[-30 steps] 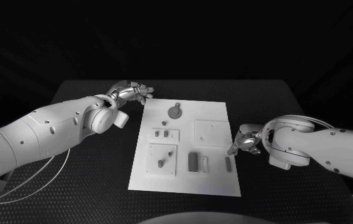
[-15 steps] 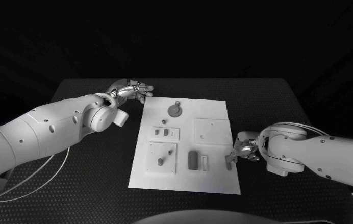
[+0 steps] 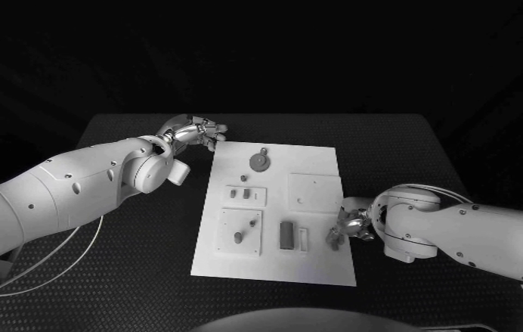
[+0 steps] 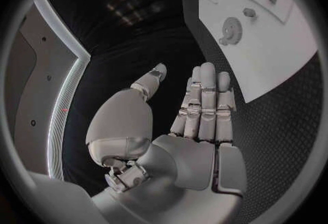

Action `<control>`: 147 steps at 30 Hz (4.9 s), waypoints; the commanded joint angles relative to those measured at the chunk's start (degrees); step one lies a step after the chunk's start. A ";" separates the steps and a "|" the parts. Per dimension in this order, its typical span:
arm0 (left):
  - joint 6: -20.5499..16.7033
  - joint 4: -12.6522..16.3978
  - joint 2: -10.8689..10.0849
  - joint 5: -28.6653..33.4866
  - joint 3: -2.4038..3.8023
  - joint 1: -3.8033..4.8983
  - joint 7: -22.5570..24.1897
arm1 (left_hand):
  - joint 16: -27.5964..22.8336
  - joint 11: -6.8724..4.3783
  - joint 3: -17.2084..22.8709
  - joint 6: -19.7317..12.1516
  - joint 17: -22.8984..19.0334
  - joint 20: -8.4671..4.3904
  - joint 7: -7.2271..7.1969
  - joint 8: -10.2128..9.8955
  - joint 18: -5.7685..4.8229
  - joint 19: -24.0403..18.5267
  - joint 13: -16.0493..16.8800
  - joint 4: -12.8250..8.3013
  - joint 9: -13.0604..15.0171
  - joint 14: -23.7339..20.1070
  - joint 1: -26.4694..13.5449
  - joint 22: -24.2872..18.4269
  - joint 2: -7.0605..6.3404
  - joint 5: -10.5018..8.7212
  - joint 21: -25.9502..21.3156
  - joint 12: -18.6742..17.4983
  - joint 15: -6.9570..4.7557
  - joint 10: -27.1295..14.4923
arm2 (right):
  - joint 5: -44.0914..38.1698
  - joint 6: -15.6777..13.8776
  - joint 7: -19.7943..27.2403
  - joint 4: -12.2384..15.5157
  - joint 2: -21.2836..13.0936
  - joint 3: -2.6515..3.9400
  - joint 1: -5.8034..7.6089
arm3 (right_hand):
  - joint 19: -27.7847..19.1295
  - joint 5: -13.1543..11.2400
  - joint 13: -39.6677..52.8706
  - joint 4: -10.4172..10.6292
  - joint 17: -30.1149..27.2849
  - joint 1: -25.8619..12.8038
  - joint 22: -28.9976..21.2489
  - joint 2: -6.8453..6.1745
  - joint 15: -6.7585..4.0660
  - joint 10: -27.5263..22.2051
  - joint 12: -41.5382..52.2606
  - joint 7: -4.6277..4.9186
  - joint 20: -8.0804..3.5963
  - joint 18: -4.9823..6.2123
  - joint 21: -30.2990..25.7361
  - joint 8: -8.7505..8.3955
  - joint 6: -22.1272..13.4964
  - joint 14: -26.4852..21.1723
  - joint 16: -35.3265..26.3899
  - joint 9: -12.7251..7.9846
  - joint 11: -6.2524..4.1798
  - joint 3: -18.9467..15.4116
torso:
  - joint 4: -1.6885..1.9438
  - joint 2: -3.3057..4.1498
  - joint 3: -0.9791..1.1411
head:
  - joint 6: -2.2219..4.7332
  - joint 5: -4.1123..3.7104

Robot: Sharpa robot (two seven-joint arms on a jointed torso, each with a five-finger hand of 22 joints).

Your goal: Assemble the parts on the task board

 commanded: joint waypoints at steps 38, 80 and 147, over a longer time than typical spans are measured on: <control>1.07 0.33 -0.26 -0.30 0.02 0.04 0.22 | -0.19 -0.13 0.02 -0.50 0.12 -0.59 -0.13 0.29 0.56 0.20 0.08 0.48 0.06 -0.03 -0.65 0.71 0.13 -0.24 -0.26 0.26 0.12 -0.17 | 4.02 -3.58 1.28 1.52 1.15 -0.73 -3.29 | -0.64 9.92 0.50 -1.54 -0.90 5.87 -0.88 5.10 1.03 -0.35 -0.16 1.53 0.80 3.08 0.58 -4.81 -2.56 -1.06 -1.40 -3.75 1.25 10.30 | -0.05 -0.01 -0.04 | -0.25 0.63; 1.26 0.45 -0.41 -0.60 0.02 0.04 0.11 | -0.16 -0.14 0.09 -0.53 0.21 -0.61 -0.14 0.37 0.59 0.22 0.09 0.39 0.07 -0.01 -0.41 0.78 0.13 -0.24 -0.28 0.26 0.10 -0.20 | 15.87 -13.18 3.01 1.78 3.68 -0.07 -1.69 | -0.20 11.89 0.61 -2.52 -0.92 3.46 -1.42 3.31 0.85 -0.16 -0.20 1.45 0.49 3.08 0.96 -4.62 -2.47 -0.97 -1.64 -4.63 1.18 8.35 | -0.08 0.03 -0.01 | -0.16 0.90; 1.64 0.56 -0.69 -0.79 0.02 0.04 -0.39 | -0.18 -0.11 0.04 -0.68 0.33 -0.59 -0.10 0.44 0.59 0.26 0.10 0.51 0.05 -0.02 -0.44 0.87 0.09 -0.24 -0.35 0.23 0.13 -0.31 | 16.39 -8.79 4.25 1.19 4.85 -0.07 -1.70 | -1.18 5.18 0.83 -2.51 -0.32 6.59 -2.31 6.12 0.63 -0.47 -0.20 1.03 0.56 3.08 1.54 -3.10 -1.34 -1.08 -1.70 -5.59 0.82 8.50 | -0.09 -0.02 -0.03 | -0.69 1.36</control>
